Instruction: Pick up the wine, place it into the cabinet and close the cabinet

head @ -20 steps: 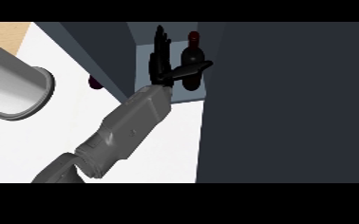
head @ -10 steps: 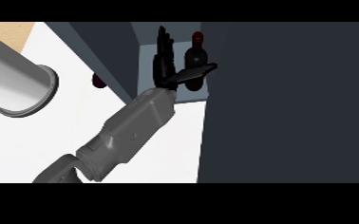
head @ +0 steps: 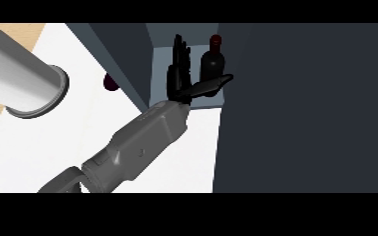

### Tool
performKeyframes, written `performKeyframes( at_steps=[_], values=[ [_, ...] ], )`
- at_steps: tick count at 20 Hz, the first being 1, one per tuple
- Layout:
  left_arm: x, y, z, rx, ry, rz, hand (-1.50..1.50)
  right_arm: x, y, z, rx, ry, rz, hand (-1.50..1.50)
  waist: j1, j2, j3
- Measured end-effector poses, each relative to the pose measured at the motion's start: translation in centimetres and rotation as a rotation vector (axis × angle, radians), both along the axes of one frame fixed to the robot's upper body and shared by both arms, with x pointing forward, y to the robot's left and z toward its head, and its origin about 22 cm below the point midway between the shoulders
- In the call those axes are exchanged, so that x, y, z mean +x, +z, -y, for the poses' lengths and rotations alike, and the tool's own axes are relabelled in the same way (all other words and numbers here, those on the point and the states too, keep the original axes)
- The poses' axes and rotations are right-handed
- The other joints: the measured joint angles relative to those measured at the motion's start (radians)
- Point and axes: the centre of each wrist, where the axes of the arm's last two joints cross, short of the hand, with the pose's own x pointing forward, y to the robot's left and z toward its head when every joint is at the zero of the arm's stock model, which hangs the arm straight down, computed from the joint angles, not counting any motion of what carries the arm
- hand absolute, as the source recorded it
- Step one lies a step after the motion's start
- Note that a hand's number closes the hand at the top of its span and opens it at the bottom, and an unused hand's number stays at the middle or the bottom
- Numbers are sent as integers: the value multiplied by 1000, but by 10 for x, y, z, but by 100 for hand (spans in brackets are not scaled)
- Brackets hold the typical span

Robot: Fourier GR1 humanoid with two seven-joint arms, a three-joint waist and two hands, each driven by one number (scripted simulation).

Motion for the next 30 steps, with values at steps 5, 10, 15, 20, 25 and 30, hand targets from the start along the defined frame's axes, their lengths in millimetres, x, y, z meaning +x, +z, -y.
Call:
performKeyframes(
  at_steps=[5, 10, 15, 20, 25, 30],
  values=[
    [-14, -8, 6, 4, -39, 12, -150, -4, -2, 1, 4, -22, -1, -150, 18, -5, 0],
    [-29, -20, 5, 7, -56, 23, -150, -6, 2, 3, 4, -39, -8, -150, 42, -11, 0],
    [-45, -26, 8, 9, -69, 46, -150, -6, 7, 1, 2, -57, -12, -150, 57, -14, 0],
    [-59, -31, 1, 12, -93, 70, -150, -9, 5, 4, -7, -68, -13, -150, 65, -16, 1],
    [-74, -28, -6, 16, -144, 102, -150, -8, 8, 0, -5, -75, -15, -150, 70, -17, 1],
    [-89, -14, -31, 13, -212, 129, -150, -12, 2, 3, -13, -98, 7, -150, 74, -18, 1]
  ],
)
